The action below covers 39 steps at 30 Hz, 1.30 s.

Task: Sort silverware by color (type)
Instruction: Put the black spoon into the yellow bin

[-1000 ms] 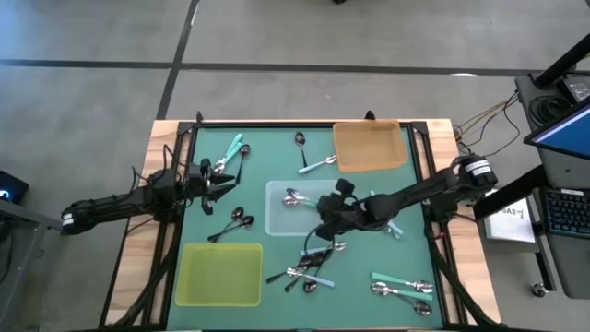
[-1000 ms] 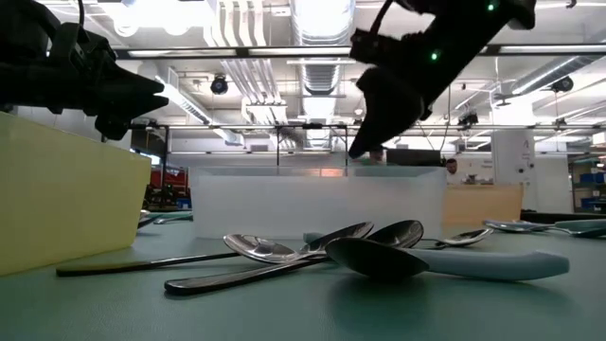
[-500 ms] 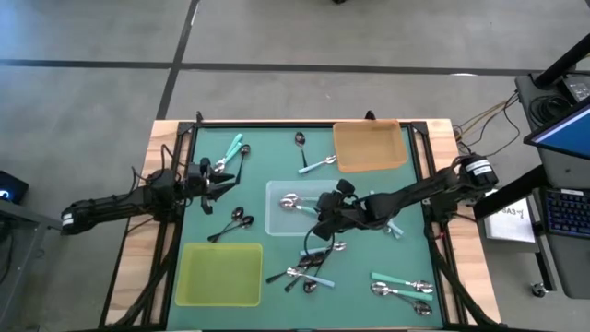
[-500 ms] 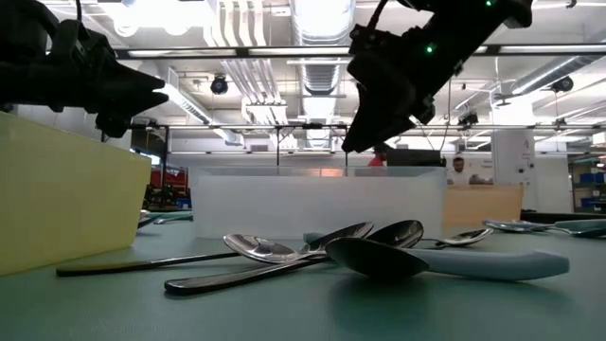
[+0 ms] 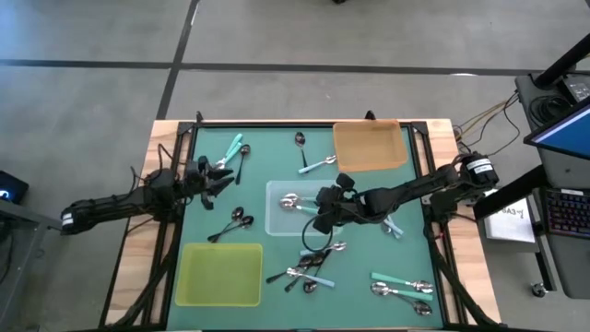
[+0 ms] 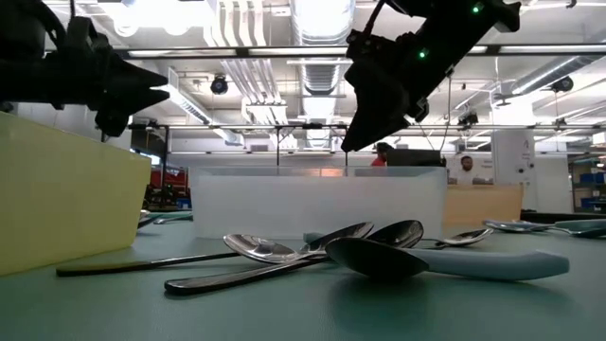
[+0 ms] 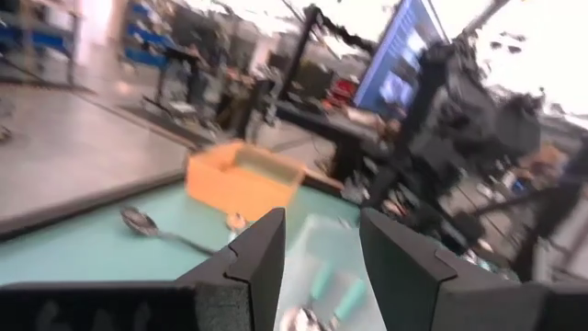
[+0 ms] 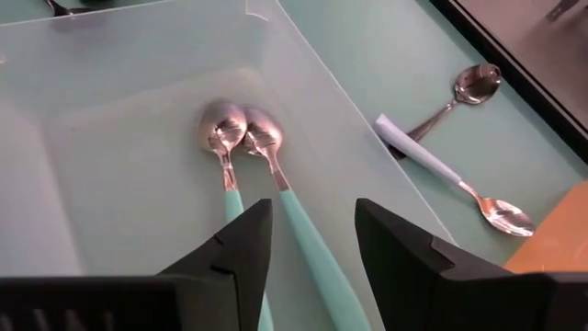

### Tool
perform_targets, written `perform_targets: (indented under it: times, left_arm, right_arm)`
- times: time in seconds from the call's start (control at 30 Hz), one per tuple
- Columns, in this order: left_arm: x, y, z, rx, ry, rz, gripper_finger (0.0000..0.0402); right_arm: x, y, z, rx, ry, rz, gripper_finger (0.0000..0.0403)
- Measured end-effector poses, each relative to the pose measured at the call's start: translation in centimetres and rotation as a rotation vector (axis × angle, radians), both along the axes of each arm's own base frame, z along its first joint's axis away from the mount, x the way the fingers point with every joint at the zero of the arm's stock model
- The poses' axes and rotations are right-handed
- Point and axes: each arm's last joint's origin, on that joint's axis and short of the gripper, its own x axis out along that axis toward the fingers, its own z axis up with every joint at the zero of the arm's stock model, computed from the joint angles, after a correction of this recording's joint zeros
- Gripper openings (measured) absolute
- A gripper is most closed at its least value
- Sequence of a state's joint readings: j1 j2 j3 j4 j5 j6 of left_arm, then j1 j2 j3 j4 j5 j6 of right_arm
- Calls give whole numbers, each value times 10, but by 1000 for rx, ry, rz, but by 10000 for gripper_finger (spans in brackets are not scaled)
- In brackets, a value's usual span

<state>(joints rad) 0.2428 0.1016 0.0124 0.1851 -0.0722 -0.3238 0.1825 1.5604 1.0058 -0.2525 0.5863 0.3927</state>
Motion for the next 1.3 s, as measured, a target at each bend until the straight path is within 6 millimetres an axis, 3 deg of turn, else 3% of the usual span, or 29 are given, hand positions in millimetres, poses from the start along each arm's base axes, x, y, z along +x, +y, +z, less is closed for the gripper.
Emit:
perform_targets:
  times: [0.2, 0.43, 0.6, 0.73, 0.93, 1.07, 1.3]
  left_arm:
    - [1, 0, 7, -27, -84, -20, 128]
    - [11, 1, -6, -123, 47, -81, 128]
    - [19, 9, -22, -197, 175, 130, 128]
    - [23, 14, -25, -209, 334, 204, 128]
    - [31, 21, -3, -197, 613, 296, 128]
    - [33, 18, -2, -375, 819, 220, 128]
    - [37, 2, -22, -665, 1047, 12, 128]
  right_arm:
    - [0, -1, 0, 0, 1, -1, 151]
    - [1, -8, 0, -7, 10, -14, 149]
    - [0, -18, -1, 12, 30, -33, 150]
    - [-3, -24, -4, 27, 72, -64, 148]
    - [-4, -36, -5, 54, 63, -132, 149]
    - [-6, -41, -7, 78, 72, -174, 146]
    - [-9, -52, -9, 78, 113, -210, 146]
